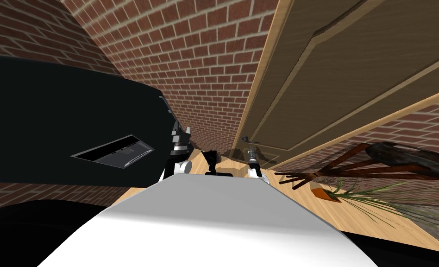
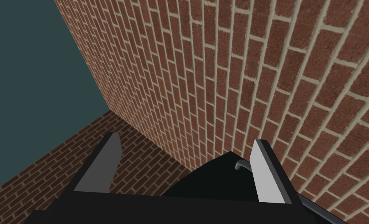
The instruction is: Pull the door open
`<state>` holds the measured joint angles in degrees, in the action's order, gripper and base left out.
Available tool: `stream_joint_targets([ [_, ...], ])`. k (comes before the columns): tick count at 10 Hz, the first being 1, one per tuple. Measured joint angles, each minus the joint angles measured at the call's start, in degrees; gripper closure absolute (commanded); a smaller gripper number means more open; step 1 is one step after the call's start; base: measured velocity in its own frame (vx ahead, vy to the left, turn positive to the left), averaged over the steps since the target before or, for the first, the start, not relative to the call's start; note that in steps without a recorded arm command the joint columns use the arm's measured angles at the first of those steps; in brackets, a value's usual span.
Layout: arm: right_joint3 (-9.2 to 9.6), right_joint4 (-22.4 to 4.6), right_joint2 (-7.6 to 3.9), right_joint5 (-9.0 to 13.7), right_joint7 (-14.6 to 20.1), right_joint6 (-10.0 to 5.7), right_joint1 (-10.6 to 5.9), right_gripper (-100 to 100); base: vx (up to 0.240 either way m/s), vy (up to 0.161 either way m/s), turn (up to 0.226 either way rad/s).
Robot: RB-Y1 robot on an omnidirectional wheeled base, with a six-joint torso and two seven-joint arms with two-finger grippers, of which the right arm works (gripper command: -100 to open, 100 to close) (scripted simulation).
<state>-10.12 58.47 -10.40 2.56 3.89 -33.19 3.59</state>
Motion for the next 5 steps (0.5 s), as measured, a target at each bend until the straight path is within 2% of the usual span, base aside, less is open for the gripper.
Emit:
stream_joint_targets([
  [5, 2.13, -5.82, -2.53, 4.0, -0.54, -1.84, -3.85, -100, 0.014, -0.003, 0.03],
])
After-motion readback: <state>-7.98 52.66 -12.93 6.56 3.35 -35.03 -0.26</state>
